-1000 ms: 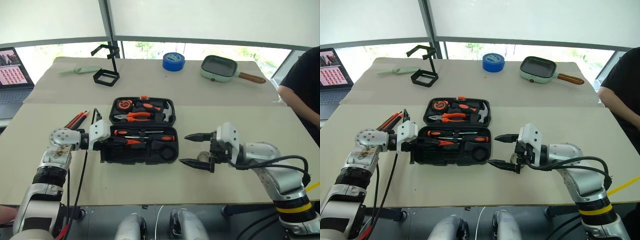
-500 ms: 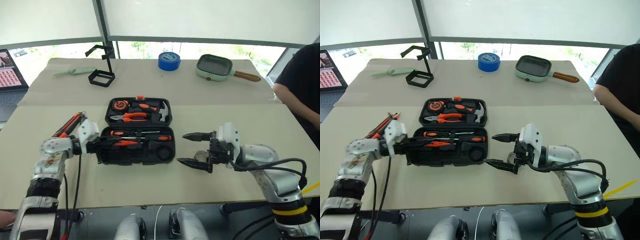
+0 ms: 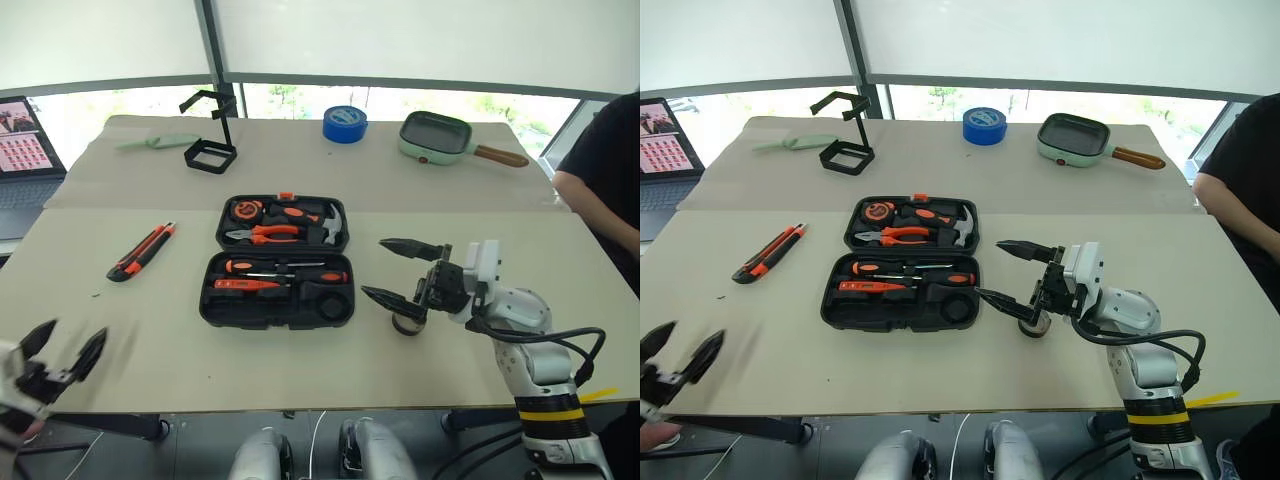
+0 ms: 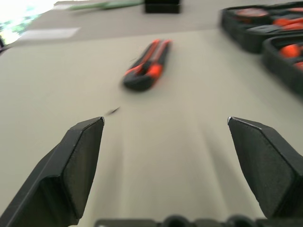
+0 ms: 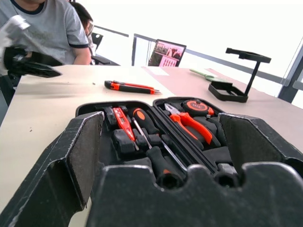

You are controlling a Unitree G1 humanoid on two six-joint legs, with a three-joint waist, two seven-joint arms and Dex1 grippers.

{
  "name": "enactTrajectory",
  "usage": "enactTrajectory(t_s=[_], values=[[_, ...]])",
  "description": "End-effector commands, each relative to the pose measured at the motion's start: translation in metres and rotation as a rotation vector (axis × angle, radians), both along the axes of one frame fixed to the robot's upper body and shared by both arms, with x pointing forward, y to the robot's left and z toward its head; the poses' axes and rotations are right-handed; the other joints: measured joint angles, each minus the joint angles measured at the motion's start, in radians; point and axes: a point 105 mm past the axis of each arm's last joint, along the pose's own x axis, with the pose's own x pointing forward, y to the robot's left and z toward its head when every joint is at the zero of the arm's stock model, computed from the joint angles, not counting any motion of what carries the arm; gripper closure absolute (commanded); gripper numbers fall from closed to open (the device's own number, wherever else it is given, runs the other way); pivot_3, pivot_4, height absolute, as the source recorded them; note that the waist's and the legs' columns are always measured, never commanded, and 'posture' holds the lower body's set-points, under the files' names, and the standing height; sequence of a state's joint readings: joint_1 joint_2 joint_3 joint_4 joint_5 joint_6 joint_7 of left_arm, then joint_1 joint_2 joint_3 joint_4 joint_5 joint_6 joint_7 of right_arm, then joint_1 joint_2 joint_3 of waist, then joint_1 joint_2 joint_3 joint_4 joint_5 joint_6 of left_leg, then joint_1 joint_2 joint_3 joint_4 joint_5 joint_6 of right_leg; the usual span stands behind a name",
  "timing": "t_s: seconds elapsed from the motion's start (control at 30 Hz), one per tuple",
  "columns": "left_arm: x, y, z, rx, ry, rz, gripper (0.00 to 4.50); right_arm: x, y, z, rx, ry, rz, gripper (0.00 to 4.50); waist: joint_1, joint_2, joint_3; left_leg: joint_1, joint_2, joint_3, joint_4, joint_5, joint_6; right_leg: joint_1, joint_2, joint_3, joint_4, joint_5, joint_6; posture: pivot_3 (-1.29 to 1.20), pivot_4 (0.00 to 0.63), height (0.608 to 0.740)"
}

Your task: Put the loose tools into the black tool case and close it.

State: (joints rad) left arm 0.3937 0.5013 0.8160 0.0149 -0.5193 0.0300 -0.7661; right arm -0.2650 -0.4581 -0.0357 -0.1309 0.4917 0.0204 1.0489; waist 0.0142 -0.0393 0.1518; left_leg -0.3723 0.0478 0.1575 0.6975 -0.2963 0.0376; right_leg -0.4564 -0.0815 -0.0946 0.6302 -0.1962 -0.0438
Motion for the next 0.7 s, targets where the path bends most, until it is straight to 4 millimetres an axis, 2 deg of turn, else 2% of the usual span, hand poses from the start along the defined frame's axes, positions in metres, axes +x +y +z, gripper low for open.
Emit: enactTrajectory(t_s=[0.03, 0.13, 0.23, 0.37, 0.47, 0.6, 0.7], values=[[-0.004, 0.005, 0.012, -0.014, -0.064, 0.041, 0.09, -0.004, -0.003, 0.012, 0.023, -0.063, -0.019, 0.0, 0.003, 0.0, 0.0, 0.0, 0.0, 0.0, 0.0, 0.0, 0.0, 0.0, 0.0, 0.0, 0.0, 0.0, 0.0, 0.0, 0.15, 0.74], [0.006, 0.006, 0.018, 0.002, -0.077, 0.054, 0.09, -0.005, -0.003, 0.011, 0.018, -0.062, -0.026, 0.0, 0.003, 0.0, 0.0, 0.0, 0.0, 0.0, 0.0, -0.001, 0.0, 0.0, 0.0, -0.001, 0.0, 0.0, 0.0, 0.0, 0.15, 0.74], [0.057, -0.002, 0.025, -0.047, -0.008, -0.025, 0.09, -0.004, -0.001, 0.012, 0.015, -0.063, -0.03, 0.0, 0.007, 0.0, 0.0, -0.001, 0.0, 0.0, 0.0, 0.0, 0.0, 0.0, 0.001, -0.001, 0.001, 0.0, 0.0, 0.0, 0.15, 0.74], [0.104, -0.006, 0.035, -0.088, 0.058, -0.081, 0.09, -0.003, 0.002, 0.011, 0.012, -0.062, -0.029, 0.0, 0.011, -0.001, -0.001, -0.001, 0.0, 0.0, 0.0, 0.003, -0.002, 0.0, 0.005, -0.003, 0.001, 0.001, -0.001, 0.0, 0.15, 0.74], [0.149, -0.016, 0.037, -0.085, 0.161, -0.163, 0.09, -0.003, 0.004, 0.011, -0.002, -0.065, -0.031, 0.0, -0.004, -0.001, -0.001, 0.001, -0.001, 0.003, -0.002, 0.009, 0.0, 0.0, 0.005, -0.003, 0.001, 0.001, -0.001, 0.0, 0.15, 0.74], [0.187, -0.025, 0.032, -0.04, 0.266, -0.198, 0.09, -0.004, 0.002, 0.013, -0.007, -0.072, -0.048, 0.0, -0.012, -0.002, -0.001, 0.001, -0.002, 0.007, -0.003, 0.01, -0.002, -0.001, 0.008, -0.004, 0.001, 0.001, -0.001, 0.0, 0.15, 0.74], [0.204, -0.024, 0.031, -0.033, 0.304, -0.161, 0.09, -0.007, 0.0, 0.014, -0.01, -0.074, -0.059, 0.0, -0.026, -0.002, -0.001, 0.001, -0.003, 0.009, -0.003, 0.01, -0.001, -0.001, 0.008, -0.004, 0.0, 0.005, -0.007, 0.0, 0.15, 0.74]])
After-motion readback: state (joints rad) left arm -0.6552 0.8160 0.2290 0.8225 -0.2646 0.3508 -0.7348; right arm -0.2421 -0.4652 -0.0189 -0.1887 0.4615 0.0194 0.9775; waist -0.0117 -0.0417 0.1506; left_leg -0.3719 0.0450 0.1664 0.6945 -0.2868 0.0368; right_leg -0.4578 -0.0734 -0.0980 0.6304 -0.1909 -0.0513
